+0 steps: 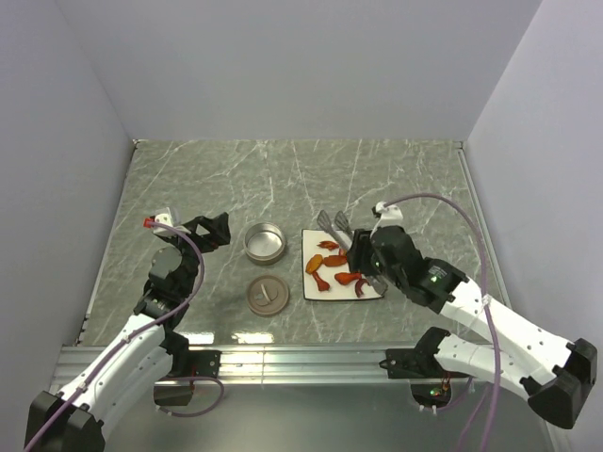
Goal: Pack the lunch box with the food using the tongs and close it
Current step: Pick up the food using the clamp, then place the food into the lunch box, then pick up the food using the clamp
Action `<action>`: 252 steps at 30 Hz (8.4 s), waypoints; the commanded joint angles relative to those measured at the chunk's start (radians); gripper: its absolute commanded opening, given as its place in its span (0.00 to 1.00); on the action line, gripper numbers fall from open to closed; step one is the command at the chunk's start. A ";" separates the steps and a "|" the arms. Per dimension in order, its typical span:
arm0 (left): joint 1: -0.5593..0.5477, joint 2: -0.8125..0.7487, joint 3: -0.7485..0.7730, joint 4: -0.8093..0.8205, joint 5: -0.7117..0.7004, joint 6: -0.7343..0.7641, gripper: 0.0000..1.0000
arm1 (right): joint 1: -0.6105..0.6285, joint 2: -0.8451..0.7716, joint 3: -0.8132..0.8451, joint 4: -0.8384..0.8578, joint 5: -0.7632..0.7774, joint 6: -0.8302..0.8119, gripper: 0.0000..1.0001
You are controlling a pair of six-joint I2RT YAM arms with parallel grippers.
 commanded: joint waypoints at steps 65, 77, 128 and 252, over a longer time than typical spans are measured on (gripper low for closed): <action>-0.003 -0.118 -0.025 0.012 0.047 -0.027 0.99 | 0.397 0.296 0.051 -0.091 0.180 0.306 0.60; -0.003 -0.124 -0.025 0.009 0.050 -0.027 0.99 | 0.385 0.335 0.048 -0.082 0.171 0.296 0.45; -0.003 -0.101 -0.027 0.018 0.040 -0.028 0.99 | 0.373 0.629 0.495 -0.053 0.196 0.016 0.27; -0.003 -0.123 -0.033 0.006 0.063 -0.037 1.00 | 0.618 0.401 0.401 -0.372 0.481 0.279 0.30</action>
